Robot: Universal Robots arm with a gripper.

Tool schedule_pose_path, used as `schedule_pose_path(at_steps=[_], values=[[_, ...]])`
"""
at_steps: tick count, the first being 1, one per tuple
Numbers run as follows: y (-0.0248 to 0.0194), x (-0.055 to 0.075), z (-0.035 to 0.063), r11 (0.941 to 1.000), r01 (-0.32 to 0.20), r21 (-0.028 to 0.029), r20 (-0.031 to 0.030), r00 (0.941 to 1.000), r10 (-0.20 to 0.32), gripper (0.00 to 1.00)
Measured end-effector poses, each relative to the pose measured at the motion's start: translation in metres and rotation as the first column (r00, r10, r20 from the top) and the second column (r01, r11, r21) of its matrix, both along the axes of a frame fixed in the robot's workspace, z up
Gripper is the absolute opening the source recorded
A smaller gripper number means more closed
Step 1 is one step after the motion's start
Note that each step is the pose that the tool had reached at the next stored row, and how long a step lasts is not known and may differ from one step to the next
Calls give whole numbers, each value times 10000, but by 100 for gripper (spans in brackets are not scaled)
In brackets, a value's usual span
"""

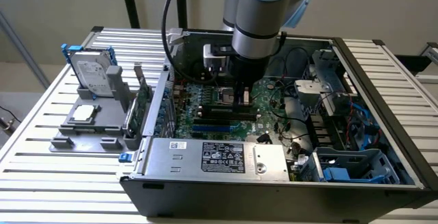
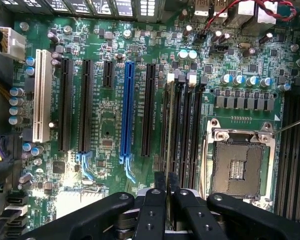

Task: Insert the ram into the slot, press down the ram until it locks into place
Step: 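Insert the ram into the slot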

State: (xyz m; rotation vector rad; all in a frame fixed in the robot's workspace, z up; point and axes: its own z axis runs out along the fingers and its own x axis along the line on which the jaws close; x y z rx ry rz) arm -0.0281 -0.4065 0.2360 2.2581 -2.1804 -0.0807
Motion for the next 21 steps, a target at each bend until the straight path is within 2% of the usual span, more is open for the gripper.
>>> schedule_pose_path(at_steps=[21], values=[[-6,-8,-62,10000,41,35,0,10000,-41,13]])
